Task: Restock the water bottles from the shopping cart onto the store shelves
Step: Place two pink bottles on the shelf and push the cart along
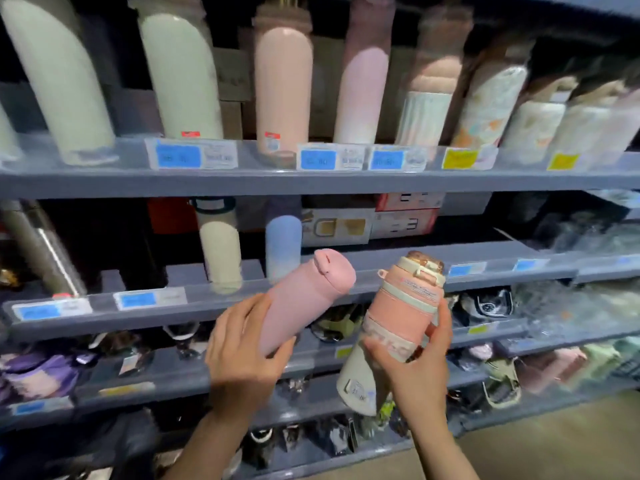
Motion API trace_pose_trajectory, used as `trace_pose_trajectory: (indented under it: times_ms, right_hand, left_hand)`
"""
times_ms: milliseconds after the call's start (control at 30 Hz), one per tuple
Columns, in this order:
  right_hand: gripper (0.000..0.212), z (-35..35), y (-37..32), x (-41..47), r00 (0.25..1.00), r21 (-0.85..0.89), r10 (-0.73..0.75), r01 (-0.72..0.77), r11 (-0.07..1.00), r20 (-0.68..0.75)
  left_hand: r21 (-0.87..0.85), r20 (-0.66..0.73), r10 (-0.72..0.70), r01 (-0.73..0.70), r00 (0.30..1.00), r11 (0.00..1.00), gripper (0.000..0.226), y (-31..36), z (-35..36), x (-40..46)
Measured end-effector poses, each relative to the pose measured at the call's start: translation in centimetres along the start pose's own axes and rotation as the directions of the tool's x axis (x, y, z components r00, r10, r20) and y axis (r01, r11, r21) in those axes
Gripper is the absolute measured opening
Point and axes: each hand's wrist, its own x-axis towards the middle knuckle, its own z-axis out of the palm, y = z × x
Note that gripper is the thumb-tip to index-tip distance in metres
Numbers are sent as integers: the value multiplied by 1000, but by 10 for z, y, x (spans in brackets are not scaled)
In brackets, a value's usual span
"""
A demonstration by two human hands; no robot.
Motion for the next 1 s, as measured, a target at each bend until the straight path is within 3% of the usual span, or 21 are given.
trace_pose_trajectory:
  times_ms: [233, 433, 633, 800, 1000]
  right_hand:
    - [110, -9, 15, 84, 993, 57, 12, -6, 998, -114]
    - [106, -23, 31, 126, 976, 134, 81, -55, 989, -200]
    - [103, -33, 38, 169, 959, 265, 151, -85, 961, -240]
    - [101, -43, 39, 211, 952, 361, 178, -79, 929, -250]
    - [101, -53, 42, 257, 954, 377, 139, -30, 926, -265]
  left_hand:
    - [15, -24, 177, -177, 984, 984, 63, 14, 89, 52]
    - [3, 43, 218, -218, 975, 976, 59, 31, 130, 79]
    - [122, 55, 293, -298, 954, 947, 58, 50, 157, 105]
    - [188, 93, 238, -252, 967, 949, 66, 70, 184, 121]
    - [266, -62, 221, -197, 973, 944, 59, 73, 230, 122]
